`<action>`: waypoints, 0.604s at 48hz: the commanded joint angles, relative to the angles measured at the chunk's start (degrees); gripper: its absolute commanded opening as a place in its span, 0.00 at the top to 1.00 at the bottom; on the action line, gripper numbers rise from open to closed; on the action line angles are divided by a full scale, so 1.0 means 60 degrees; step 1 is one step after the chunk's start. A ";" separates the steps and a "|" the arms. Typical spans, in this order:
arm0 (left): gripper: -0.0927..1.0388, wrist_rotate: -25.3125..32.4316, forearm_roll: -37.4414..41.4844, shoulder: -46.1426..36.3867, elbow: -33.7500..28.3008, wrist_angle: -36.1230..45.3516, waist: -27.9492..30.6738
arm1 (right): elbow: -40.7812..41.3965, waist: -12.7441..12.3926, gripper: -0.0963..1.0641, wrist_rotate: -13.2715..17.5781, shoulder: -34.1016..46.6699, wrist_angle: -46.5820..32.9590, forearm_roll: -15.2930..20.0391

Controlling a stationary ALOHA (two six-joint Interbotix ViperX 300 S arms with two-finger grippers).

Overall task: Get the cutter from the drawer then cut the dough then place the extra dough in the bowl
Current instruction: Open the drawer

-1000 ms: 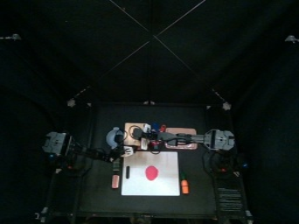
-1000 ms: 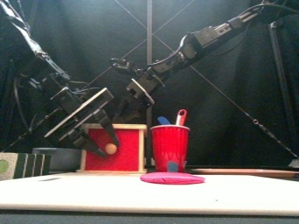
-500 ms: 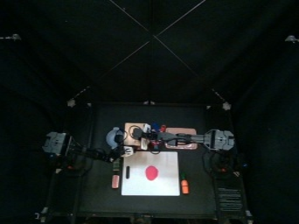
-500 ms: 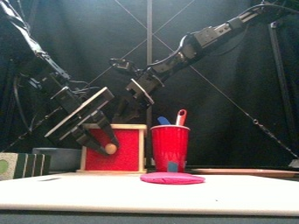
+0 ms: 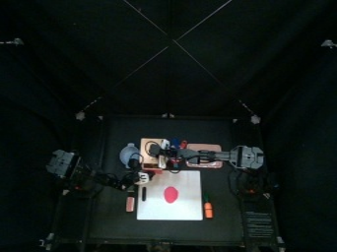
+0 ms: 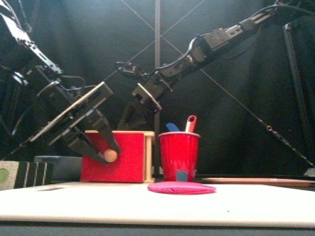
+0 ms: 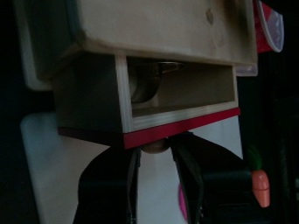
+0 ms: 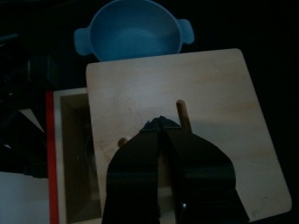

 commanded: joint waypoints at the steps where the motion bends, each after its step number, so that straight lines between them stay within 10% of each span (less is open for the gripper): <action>1: 0.44 0.0015 -0.0146 -0.0015 -0.0059 0.0029 -0.0322 | -0.0044 -0.0015 0.88 0.0015 -0.0029 0.0073 0.0029; 29: 0.44 0.0015 -0.0322 0.0029 -0.0205 0.0029 -0.0996 | -0.0146 -0.0044 0.88 0.0015 0.0073 0.0088 -0.0015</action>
